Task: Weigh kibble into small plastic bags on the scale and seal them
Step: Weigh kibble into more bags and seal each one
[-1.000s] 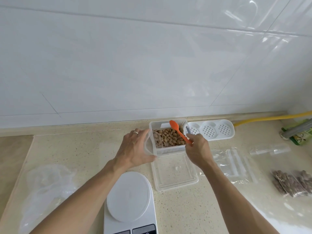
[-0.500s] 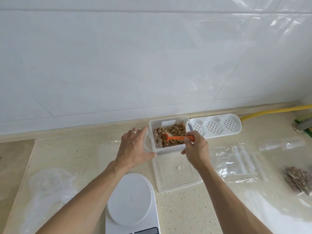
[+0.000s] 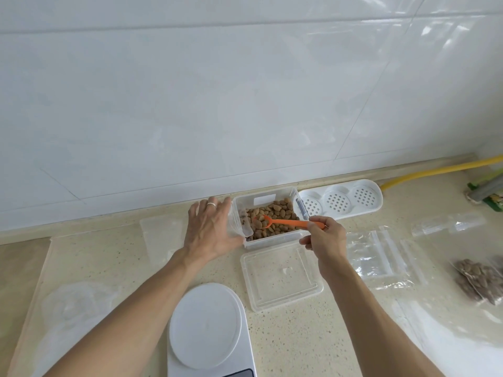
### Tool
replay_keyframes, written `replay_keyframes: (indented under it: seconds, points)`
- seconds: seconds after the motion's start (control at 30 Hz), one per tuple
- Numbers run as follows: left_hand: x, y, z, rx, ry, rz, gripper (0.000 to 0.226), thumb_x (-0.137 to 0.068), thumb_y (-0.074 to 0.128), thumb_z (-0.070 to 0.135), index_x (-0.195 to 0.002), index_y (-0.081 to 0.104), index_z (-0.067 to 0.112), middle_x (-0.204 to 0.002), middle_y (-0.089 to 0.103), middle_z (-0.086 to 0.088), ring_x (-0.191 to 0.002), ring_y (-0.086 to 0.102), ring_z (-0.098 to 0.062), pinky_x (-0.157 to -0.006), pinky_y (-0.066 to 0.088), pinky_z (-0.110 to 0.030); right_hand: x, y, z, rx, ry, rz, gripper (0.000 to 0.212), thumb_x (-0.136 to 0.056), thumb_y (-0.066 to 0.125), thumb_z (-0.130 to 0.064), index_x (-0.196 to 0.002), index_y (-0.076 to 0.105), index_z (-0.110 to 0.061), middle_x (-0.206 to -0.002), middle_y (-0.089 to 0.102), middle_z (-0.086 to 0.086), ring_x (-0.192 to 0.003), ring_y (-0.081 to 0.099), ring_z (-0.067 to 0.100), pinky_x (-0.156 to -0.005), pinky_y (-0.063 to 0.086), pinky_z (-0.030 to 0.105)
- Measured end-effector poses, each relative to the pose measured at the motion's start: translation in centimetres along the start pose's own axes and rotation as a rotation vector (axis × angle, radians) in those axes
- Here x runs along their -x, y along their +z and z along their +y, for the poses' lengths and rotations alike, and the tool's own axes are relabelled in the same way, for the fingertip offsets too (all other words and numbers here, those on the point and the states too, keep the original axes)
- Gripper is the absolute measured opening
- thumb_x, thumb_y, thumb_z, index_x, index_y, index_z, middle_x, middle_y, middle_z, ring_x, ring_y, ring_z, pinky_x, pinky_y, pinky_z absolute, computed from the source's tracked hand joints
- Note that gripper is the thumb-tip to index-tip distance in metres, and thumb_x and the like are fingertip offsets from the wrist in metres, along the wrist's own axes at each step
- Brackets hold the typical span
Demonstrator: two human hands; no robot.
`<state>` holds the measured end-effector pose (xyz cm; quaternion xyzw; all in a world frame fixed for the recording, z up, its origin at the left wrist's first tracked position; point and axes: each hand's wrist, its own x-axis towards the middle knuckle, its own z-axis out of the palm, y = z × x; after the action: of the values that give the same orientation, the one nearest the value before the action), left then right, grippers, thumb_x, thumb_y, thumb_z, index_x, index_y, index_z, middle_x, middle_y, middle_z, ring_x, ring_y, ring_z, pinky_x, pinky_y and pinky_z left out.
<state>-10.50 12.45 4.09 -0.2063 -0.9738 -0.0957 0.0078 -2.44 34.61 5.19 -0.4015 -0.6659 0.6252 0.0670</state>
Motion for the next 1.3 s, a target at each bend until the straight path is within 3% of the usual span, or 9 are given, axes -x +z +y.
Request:
replay_keyframes:
  seconds: [0.23, 0.43, 0.6, 0.7, 0.8, 0.9, 1.0, 1.17, 1.3]
  points:
    - [-1.3, -0.6, 1.7, 0.034, 0.006, -0.063, 0.097, -0.056, 0.071, 0.061, -0.136, 0.037, 0.017, -0.121, 0.050, -0.008, -0.115, 0.044, -0.028, -0.108, 0.029, -0.045, 1.3, -1.8, -3.3, 0.010, -0.168, -0.093, 0.014, -0.092, 0.056, -0.004, -0.098, 0.064, -0.014, -0.084, 0.072, 0.016, -0.047, 0.059, 0.014, -0.051, 0.048, 0.028]
    - [-0.9, -1.4, 3.5, 0.402, 0.027, -0.133, 0.107, -0.063, 0.077, 0.048, -0.149, 0.023, 0.013, -0.128, 0.035, -0.005, -0.125, 0.028, -0.023, -0.107, 0.033, -0.038, 3.3, -0.5, -5.4, 0.143, -0.341, -0.289, 0.013, -0.092, 0.057, -0.002, -0.096, 0.067, -0.009, -0.065, 0.062, 0.002, -0.045, 0.055, 0.016, -0.044, 0.043, 0.022]
    - [-0.5, -1.9, 2.9, 0.705, -0.066, -0.102, 0.101, -0.063, 0.087, 0.043, -0.144, 0.030, 0.024, -0.121, 0.034, 0.001, -0.110, 0.043, -0.014, -0.085, 0.046, -0.027, 3.9, -0.5, -6.2, 0.056, -0.367, -0.361, 0.013, -0.095, 0.056, -0.001, -0.097, 0.066, -0.008, -0.063, 0.060, -0.002, -0.044, 0.050, 0.014, -0.044, 0.042, 0.022]
    - [-0.4, -1.7, 2.2, 0.819, -0.109, -0.061, 0.094, -0.061, 0.090, 0.037, -0.138, 0.036, 0.028, -0.121, 0.038, 0.000, -0.112, 0.045, -0.012, -0.079, 0.042, -0.016, 4.0, -0.6, -6.6, 0.098, -0.410, -0.342, 0.014, -0.096, 0.055, 0.000, -0.097, 0.065, -0.010, -0.067, 0.060, -0.002, -0.044, 0.051, 0.017, -0.044, 0.042, 0.022]
    - [-0.3, -1.4, 1.9, 0.824, -0.126, -0.043, 0.090, -0.060, 0.089, 0.037, -0.134, 0.038, 0.029, -0.121, 0.041, 0.001, -0.114, 0.043, -0.011, -0.079, 0.037, -0.016, 4.4, -0.3, -6.9, 0.188, -0.507, -0.318, 0.016, -0.096, 0.054, 0.000, -0.095, 0.064, -0.012, -0.077, 0.063, 0.001, -0.046, 0.055, 0.017, -0.045, 0.046, 0.024]
    - [-0.3, -1.1, 1.7, 0.765, -0.136, -0.033, 0.082, -0.060, 0.088, 0.036, -0.126, 0.039, 0.034, -0.117, 0.042, 0.005, -0.113, 0.043, -0.012, -0.083, 0.036, -0.024, 4.7, -0.1, -7.0, 0.334, -0.656, -0.309, 0.016, -0.095, 0.055, -0.005, -0.092, 0.064, -0.017, -0.070, 0.062, 0.000, -0.055, 0.060, 0.025, -0.055, 0.053, 0.042]
    - [-0.2, -0.9, 1.4, 0.722, -0.146, -0.039, 0.082, -0.061, 0.086, 0.034, -0.127, 0.037, 0.032, -0.115, 0.041, 0.006, -0.112, 0.043, -0.013, -0.084, 0.036, -0.025, 4.9, 0.1, -7.1, 0.399, -0.735, -0.295, 0.017, -0.095, 0.055, -0.007, -0.091, 0.065, -0.021, -0.067, 0.064, 0.004, -0.060, 0.060, 0.029, -0.058, 0.052, 0.048]
    - [0.1, -0.7, 0.9, 0.638, -0.166, -0.023, 0.089, -0.063, 0.085, 0.038, -0.136, 0.035, 0.024, -0.120, 0.042, 0.002, -0.115, 0.042, -0.015, -0.092, 0.043, -0.034, 4.6, 0.3, -7.1, 0.280, -0.663, -0.231, 0.024, -0.095, 0.056, -0.005, -0.089, 0.063, -0.027, -0.079, 0.069, 0.012, -0.062, 0.059, 0.040, -0.050, 0.050, 0.048]
    - [0.2, -0.3, 0.5, 0.604, -0.195, -0.022, 0.090, -0.063, 0.084, 0.041, -0.136, 0.035, 0.023, -0.122, 0.044, -0.001, -0.116, 0.044, -0.019, -0.095, 0.045, -0.041, 4.4, 0.5, -6.6, 0.260, -0.621, -0.250, 0.021, -0.095, 0.058, -0.004, -0.090, 0.064, -0.024, -0.076, 0.067, 0.007, -0.057, 0.060, 0.029, -0.047, 0.050, 0.034]
